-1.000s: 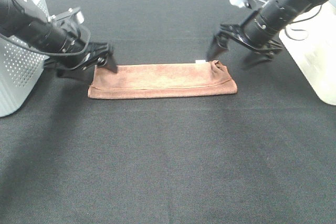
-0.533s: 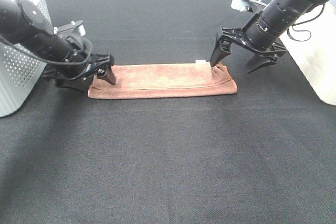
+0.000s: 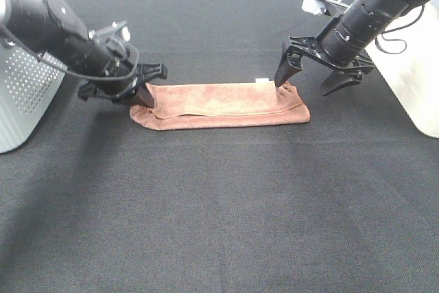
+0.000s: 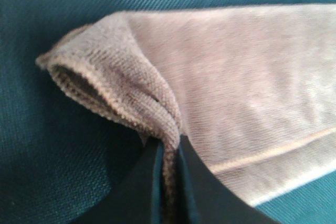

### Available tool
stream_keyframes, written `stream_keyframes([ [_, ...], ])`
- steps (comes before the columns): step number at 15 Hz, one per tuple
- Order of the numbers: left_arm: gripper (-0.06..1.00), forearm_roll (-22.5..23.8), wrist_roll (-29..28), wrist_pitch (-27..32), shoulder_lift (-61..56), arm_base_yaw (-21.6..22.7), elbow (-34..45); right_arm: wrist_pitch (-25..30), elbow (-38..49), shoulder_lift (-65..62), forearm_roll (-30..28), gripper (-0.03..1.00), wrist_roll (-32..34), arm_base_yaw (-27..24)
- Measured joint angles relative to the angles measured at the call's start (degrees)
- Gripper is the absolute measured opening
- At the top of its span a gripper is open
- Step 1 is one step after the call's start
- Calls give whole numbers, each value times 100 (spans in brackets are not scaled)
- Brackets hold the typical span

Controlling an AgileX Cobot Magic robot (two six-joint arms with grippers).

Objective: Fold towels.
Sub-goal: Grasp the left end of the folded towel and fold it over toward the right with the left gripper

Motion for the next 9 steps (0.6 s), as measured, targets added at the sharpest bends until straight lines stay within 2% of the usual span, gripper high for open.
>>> stream_keyframes([
  [2, 4, 745, -487, 418, -149, 0, -218, 6, 0, 0, 0, 92, 0, 0],
  [5, 4, 2292, -1461, 1112, -613, 0, -539, 11, 0, 0, 0, 92, 0, 0],
  [6, 4, 2664, -1690, 1352, -751, 0, -659, 11, 0, 0, 0, 92, 0, 0],
  [7, 4, 2664, -1690, 1352, -751, 0, -659, 11, 0, 0, 0, 92, 0, 0],
  [8, 4, 3071, -1908, 1742, -934, 0, -859, 11, 0, 0, 0, 92, 0, 0],
  [9, 4, 3180, -1982, 1954, -1003, 0, -1008, 11, 0, 0, 0, 92, 0, 0],
])
